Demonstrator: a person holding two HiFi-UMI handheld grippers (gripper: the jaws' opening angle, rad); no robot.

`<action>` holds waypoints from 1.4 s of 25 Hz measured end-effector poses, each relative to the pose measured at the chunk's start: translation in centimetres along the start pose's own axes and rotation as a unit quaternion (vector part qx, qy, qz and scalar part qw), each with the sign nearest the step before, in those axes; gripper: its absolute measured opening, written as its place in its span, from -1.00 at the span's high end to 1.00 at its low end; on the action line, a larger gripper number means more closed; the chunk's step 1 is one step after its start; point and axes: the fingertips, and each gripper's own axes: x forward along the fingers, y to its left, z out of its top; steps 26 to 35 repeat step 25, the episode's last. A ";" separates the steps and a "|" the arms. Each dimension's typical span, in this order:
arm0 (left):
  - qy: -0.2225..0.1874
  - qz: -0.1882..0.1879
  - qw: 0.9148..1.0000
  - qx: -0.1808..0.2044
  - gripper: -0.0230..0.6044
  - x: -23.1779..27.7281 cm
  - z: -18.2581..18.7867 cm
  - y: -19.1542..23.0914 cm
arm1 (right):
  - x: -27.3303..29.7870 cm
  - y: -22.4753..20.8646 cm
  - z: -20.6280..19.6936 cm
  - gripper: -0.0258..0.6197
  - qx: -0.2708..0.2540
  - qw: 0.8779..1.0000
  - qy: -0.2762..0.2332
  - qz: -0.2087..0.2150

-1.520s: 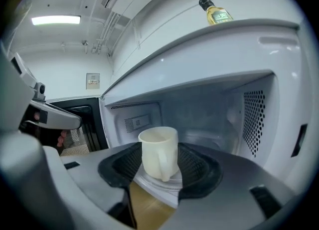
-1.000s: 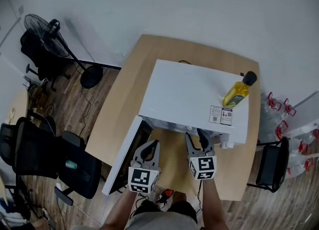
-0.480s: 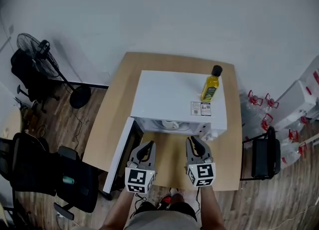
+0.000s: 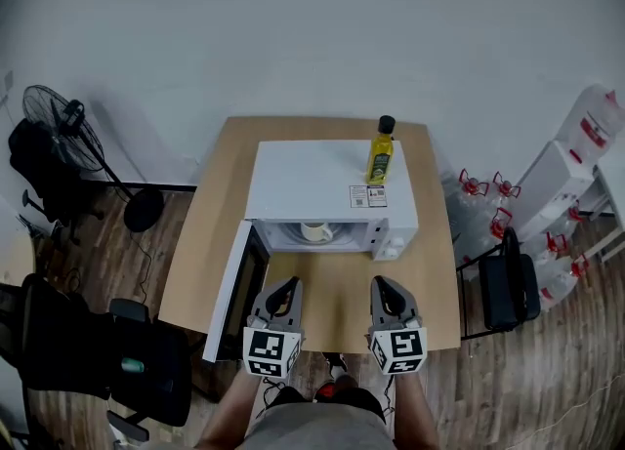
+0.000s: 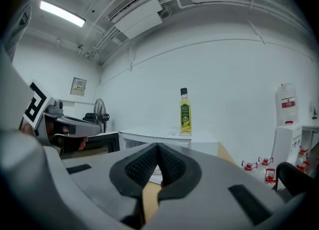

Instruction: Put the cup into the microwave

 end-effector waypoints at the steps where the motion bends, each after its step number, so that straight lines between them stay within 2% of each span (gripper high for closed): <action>1: 0.000 -0.002 1.000 0.000 0.85 -0.4 -0.1 -0.3 | -0.6 0.1 0.0 0.86 -0.001 1.000 0.000 -0.002; 10: -0.001 -0.012 1.000 0.005 0.85 -2.4 -0.2 -1.9 | -3.2 0.6 0.4 0.87 -0.002 1.000 -0.014 -0.013; 35: -0.005 -0.010 1.000 0.009 0.85 -2.2 0.2 -1.7 | -2.8 0.5 1.1 0.87 -0.006 1.000 -0.023 -0.012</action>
